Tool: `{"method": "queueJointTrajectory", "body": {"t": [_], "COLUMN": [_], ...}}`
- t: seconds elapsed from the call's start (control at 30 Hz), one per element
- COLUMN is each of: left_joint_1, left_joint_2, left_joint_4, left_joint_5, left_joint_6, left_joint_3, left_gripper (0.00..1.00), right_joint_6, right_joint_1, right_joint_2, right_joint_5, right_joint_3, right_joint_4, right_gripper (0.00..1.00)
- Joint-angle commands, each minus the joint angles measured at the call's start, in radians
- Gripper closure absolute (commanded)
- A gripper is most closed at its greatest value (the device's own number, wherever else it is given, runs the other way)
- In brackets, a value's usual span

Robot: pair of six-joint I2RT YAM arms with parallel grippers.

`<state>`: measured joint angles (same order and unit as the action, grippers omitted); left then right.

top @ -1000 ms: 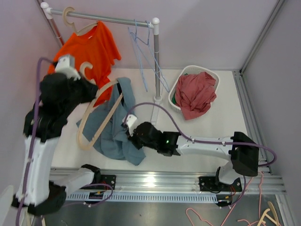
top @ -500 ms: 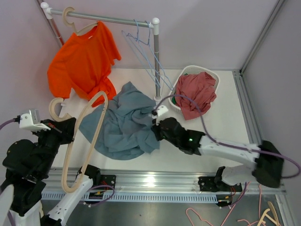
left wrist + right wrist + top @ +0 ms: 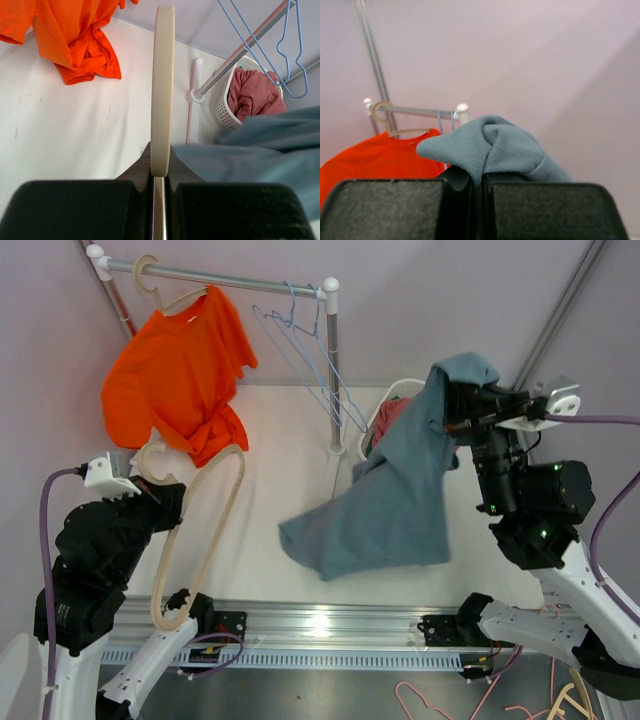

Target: Remove the t-shirt from the hanger

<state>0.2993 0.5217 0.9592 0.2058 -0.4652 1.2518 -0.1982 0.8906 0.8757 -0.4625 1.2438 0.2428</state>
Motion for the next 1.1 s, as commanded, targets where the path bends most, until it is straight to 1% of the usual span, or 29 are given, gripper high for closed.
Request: {"method": "queueJointTrajectory", "body": {"t": [0.0,0.03,0.1,0.13,0.17,0.2,0.23,0.27,0.33,0.37,0.4,0.43,0.47,0.5,0.53,0.57,0.6,0.63,0.7,0.77,0.8,0.83,0.9,0.93,1.0,1.07], "left_joint_1": [0.003,0.003,0.003,0.003,0.003,0.003,0.003,0.003,0.003,0.003,0.003,0.003,0.003,0.003,0.003,0.003,0.003,0.003,0.003,0.003,0.003,0.003,0.003,0.003,0.003,0.003], "left_joint_2": [0.027,0.034,0.040,0.044,0.046,0.047,0.049,0.052,0.054,0.055,0.061,0.066,0.072,0.087,0.090,0.093,0.098,0.101,0.107,0.115,0.116,0.127,0.138,0.146,0.167,0.188], "left_joint_4": [-0.086,-0.092,-0.096,-0.097,-0.099,-0.100,-0.102,-0.109,-0.126,-0.134,-0.148,-0.154,-0.158,-0.163,-0.169,-0.174,-0.180,-0.188,-0.191,-0.204,-0.209,-0.218,-0.227,-0.231,-0.234,-0.235], "left_joint_5": [-0.034,-0.036,-0.034,-0.036,-0.036,-0.037,-0.043,-0.048,-0.058,-0.074,-0.080,-0.085,-0.091,-0.098,-0.098,-0.100,-0.101,-0.100,-0.092,-0.083,-0.077,-0.072,-0.066,-0.071,-0.078,-0.086], "left_joint_6": [-0.018,-0.018,-0.013,-0.010,-0.009,-0.006,-0.006,-0.007,-0.007,-0.010,-0.012,-0.012,-0.013,-0.013,-0.012,-0.010,-0.009,-0.006,0.005,0.014,0.017,0.022,0.025,0.028,0.031,0.034], "left_joint_3": [-0.009,-0.009,-0.003,0.000,0.001,0.003,0.001,0.000,-0.015,-0.018,-0.026,-0.029,-0.034,-0.034,-0.040,-0.046,-0.051,-0.052,-0.054,-0.060,-0.058,-0.058,-0.057,-0.048,-0.028,-0.019], "left_gripper": [0.99,0.99,0.99,0.99,0.99,1.00,1.00,0.99,0.99,0.99,0.99,1.00,0.99,0.99,0.99,0.99,0.99,0.99,1.00,0.99,0.99,0.99,0.99,0.99,0.99,0.99], "right_joint_6": [-0.102,-0.093,-0.063,-0.047,-0.024,-0.015,-0.012,-0.003,0.017,0.032,0.069,0.081,0.088,0.086,0.091,0.098,0.121,0.176,0.215,0.203,0.203,0.203,0.212,0.224,0.304,0.356], "right_joint_1": [-0.076,-0.099,-0.169,-0.192,-0.226,-0.243,-0.255,-0.268,-0.311,-0.323,-0.349,-0.363,-0.372,-0.380,-0.399,-0.412,-0.427,-0.465,-0.498,-0.515,-0.513,-0.515,-0.524,-0.532,-0.571,-0.597], "right_joint_2": [0.132,0.217,0.307,0.351,0.443,0.491,0.535,0.619,0.696,0.732,0.802,0.833,0.861,0.906,0.931,0.957,0.985,1.035,1.063,1.042,1.019,0.946,0.870,0.841,0.803,0.804], "right_joint_5": [0.100,0.119,0.150,0.157,0.156,0.153,0.150,0.145,0.147,0.140,0.139,0.136,0.113,0.095,0.078,0.049,0.035,0.030,0.028,-0.013,-0.030,-0.060,-0.077,-0.080,-0.065,-0.045], "right_joint_3": [0.139,0.187,0.284,0.374,0.420,0.468,0.568,0.616,0.699,0.811,0.872,0.926,0.984,0.997,1.016,1.052,1.174,1.231,1.296,1.258,1.146,1.058,0.863,0.701,0.622,0.600], "right_joint_4": [0.196,0.220,0.262,0.329,0.370,0.404,0.456,0.486,0.554,0.537,0.514,0.497,0.525,0.571,0.655,0.645,0.603,0.522,0.489,0.452,0.440,0.434,0.486,0.544,0.537,0.448], "right_gripper": [1.00,1.00,1.00,1.00,1.00,1.00,1.00,1.00,1.00,1.00,1.00,1.00,1.00,1.00,1.00,1.00,1.00,1.00,1.00,1.00,1.00,1.00,1.00,1.00,1.00,1.00]}}
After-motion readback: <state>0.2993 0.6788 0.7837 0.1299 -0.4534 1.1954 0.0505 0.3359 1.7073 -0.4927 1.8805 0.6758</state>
